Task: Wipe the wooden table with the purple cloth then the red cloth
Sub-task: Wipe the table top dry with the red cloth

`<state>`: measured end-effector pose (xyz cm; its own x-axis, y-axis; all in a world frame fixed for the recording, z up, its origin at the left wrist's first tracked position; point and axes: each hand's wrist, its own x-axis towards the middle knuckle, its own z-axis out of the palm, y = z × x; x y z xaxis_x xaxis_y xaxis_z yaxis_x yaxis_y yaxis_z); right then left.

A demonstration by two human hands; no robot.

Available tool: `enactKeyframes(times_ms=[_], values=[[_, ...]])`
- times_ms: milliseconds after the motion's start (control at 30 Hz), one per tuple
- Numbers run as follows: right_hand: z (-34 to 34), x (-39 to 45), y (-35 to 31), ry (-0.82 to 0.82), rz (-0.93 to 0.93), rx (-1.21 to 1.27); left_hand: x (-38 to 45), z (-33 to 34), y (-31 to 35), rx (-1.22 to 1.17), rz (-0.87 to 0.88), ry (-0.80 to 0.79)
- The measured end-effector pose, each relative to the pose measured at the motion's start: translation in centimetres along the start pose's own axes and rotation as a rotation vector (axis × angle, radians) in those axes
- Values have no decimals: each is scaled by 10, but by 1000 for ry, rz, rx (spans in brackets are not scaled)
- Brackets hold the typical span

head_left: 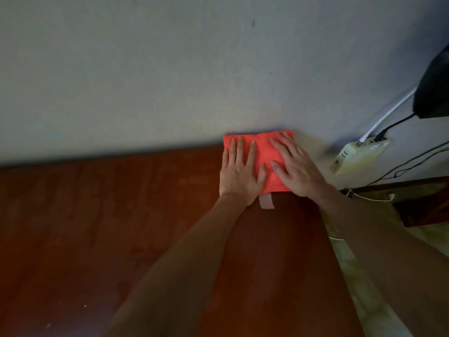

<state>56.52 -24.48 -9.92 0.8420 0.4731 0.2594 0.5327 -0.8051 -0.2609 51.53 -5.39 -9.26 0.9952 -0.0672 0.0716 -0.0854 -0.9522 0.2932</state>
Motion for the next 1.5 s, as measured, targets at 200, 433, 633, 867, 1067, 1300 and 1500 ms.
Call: enactKeyframes(times_ms=[200,433,633,867,1067,1300,1500], values=[[7,-25,-39,44,78,-25,-26,-12,-19,8,72,3],[14,-110,-153,25,89,30,-160,-32,-59,25,71,40],[6,-201,-237,-16,63,91,-291,-47,-67,106,34,22],[0,-253,-274,-75,37,54,-350,-54,-68,200,80,-30],[3,-240,-268,-66,3,67,-334,-59,-83,190,142,-34],[27,-152,-256,-53,-20,69,-260,-61,-131,112,127,-8],[60,-37,-238,3,-34,49,-155,-68,-191,98,146,18]])
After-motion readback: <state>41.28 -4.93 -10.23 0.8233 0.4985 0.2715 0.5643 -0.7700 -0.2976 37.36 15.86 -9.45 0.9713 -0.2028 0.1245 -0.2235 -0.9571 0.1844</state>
